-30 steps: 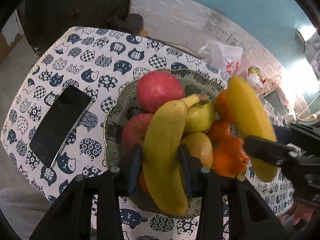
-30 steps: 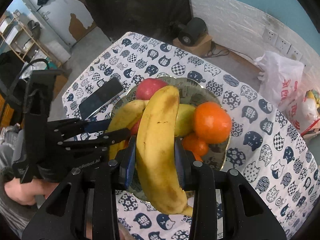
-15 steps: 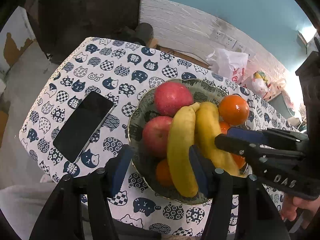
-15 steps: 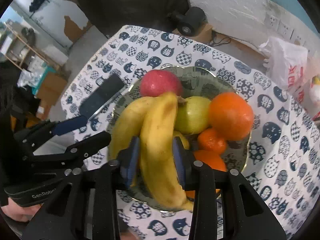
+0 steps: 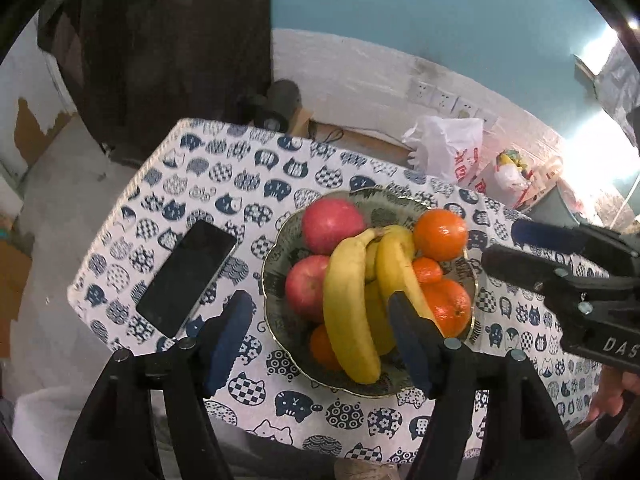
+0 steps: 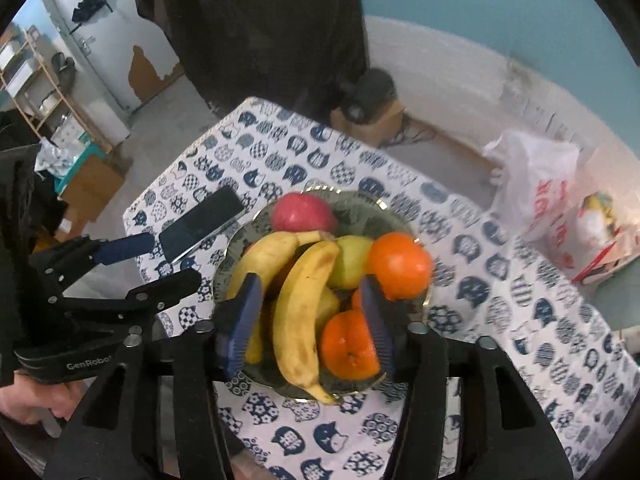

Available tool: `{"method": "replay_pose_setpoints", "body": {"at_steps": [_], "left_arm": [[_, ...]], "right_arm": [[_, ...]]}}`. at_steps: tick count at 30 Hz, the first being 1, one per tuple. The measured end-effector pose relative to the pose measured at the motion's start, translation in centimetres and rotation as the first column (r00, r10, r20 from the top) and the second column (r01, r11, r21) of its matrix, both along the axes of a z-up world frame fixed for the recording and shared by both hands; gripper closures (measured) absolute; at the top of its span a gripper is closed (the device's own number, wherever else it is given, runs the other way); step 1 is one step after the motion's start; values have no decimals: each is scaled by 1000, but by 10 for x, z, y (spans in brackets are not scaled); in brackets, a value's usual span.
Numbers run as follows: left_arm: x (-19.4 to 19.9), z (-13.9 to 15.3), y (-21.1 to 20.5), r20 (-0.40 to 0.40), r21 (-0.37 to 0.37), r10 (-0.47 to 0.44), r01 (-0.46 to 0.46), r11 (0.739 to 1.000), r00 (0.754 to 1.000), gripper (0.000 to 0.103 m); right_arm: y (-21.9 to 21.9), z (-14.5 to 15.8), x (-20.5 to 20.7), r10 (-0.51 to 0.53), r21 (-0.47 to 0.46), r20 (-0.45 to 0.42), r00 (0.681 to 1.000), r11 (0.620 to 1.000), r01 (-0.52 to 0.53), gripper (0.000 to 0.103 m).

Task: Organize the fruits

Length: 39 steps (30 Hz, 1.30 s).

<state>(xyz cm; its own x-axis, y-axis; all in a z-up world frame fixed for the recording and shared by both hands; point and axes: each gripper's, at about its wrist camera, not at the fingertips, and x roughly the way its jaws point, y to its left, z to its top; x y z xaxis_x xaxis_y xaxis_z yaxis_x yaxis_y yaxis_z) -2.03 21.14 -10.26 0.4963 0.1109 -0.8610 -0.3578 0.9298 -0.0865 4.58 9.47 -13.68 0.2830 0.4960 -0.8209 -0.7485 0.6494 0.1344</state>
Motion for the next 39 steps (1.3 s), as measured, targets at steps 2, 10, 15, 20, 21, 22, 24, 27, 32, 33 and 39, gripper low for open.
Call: {"method": "replay_pose_setpoints", "body": {"at_steps": [2,10,15,20,21,22,24,27,32,33,39], "left_arm": [[-4,9,-5,12,18,-6,5,1000,1000,23],[-16,40,-23,68,31,-26,24,999,997,16],[-20,56,-41,91,73,-65,59,996,994,11],[-22,67,-56,99,89,-100,92,992,990,9],[-23,69,-60,104,97,-108,98,990,989,9],[-24,72,-64,110,116,-121,109,987,986,7],[-26,76,-69,115,144,-132,115,983,985,3],[-29,79,-75,130,172,-148,124,977,981,3],[-30,83,-82,137,166,-169,146,975,976,3],[-30,84,-84,143,168,-177,152,974,974,3],[-27,87,-93,148,166,-198,173,971,969,2]], "right_arm": [[-7,11,-4,-10,-1,38,999,1000,10,39],[-35,46,-18,-57,24,141,988,998,54,28],[-55,58,-24,-82,36,174,981,996,77,25],[-74,63,-27,-109,29,198,974,994,105,24],[-77,64,-28,-112,30,199,974,994,108,24],[-80,65,-28,-114,31,202,973,993,110,24],[-86,66,-31,-123,30,217,968,992,119,24],[-93,67,-34,-127,32,224,966,992,123,24],[-101,70,-38,-130,34,231,964,992,125,24],[-101,70,-39,-131,33,237,963,991,127,24],[-103,68,-38,-132,26,240,962,991,129,24]]}}
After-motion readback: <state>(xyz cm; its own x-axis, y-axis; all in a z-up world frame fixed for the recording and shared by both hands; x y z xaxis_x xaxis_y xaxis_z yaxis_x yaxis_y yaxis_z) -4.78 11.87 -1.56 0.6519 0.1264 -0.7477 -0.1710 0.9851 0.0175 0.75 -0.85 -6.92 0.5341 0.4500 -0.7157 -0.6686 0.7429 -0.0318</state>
